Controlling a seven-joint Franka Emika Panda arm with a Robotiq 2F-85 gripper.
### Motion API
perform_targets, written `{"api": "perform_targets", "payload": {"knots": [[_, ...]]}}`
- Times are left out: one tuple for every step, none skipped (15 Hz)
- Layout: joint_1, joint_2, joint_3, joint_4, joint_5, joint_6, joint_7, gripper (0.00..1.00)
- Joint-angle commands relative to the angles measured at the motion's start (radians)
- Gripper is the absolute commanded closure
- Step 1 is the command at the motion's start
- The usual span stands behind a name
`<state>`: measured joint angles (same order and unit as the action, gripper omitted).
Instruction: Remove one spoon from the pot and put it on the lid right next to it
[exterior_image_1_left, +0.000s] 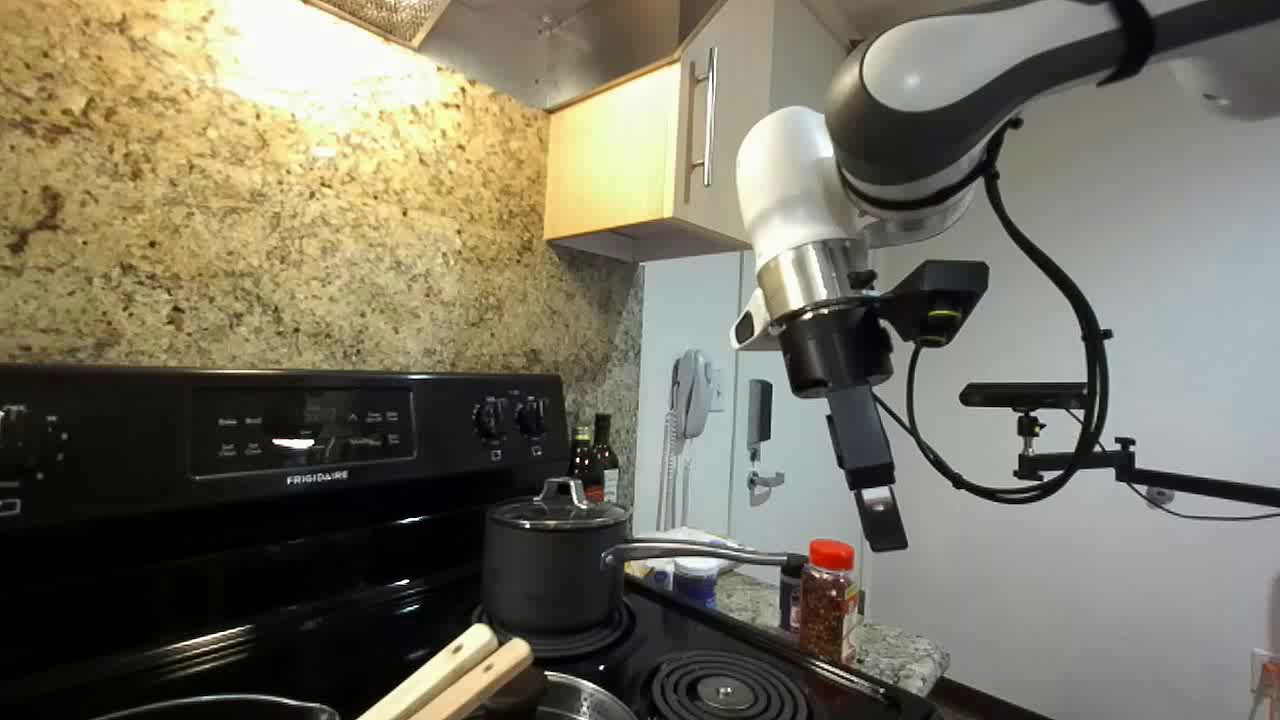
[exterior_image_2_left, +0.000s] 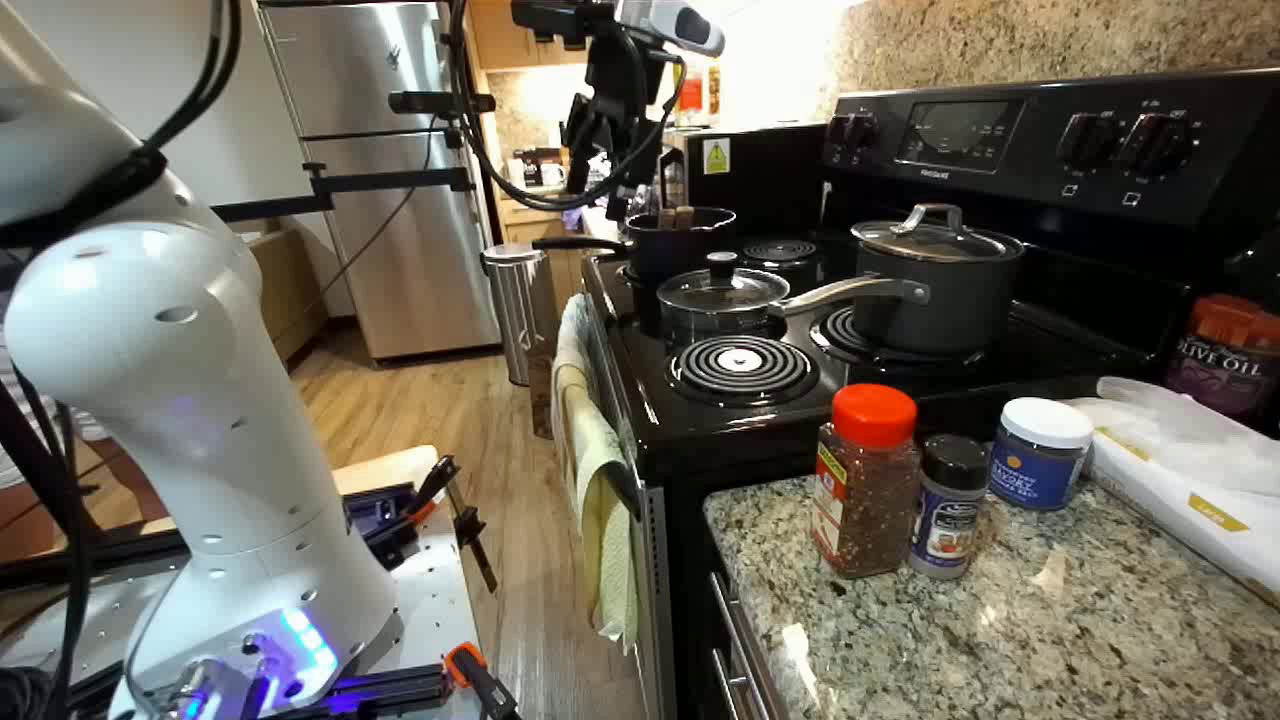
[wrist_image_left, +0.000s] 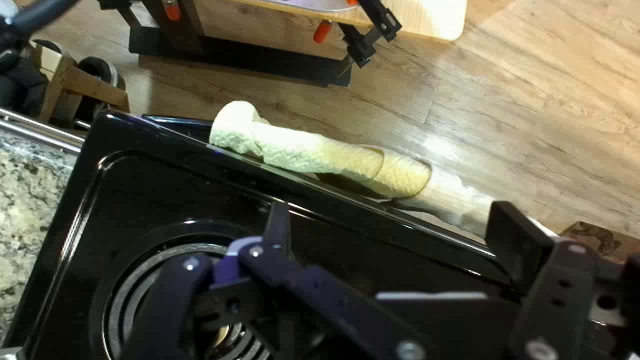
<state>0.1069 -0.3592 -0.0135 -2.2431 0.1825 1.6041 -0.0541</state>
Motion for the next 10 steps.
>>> {"api": "perform_targets", "payload": {"knots": [[-0.020, 0.001, 0.017, 0.002, 0.005, -0.003, -0.005, 0.00], [-0.020, 0.001, 0.017, 0.002, 0.005, -0.003, -0.005, 0.00], [-0.020, 0.001, 0.017, 0.002, 0.005, -0.003, -0.005, 0.00], [-0.018, 0.012, 0.019, 0.017, -0.006, 0.005, -0.016, 0.00], [-0.015, 0.021, 0.022, 0.033, -0.016, 0.017, -0.033, 0.00], [-0.008, 0.037, 0.025, 0.058, -0.024, 0.024, -0.058, 0.00], [-0.004, 0.051, 0.029, 0.080, -0.036, 0.034, -0.082, 0.00], [0.001, 0.075, 0.035, 0.113, -0.047, 0.041, -0.107, 0.00], [0.006, 0.095, 0.041, 0.142, -0.061, 0.047, -0.143, 0.00], [0.014, 0.126, 0.047, 0.177, -0.067, 0.058, -0.186, 0.00]]}}
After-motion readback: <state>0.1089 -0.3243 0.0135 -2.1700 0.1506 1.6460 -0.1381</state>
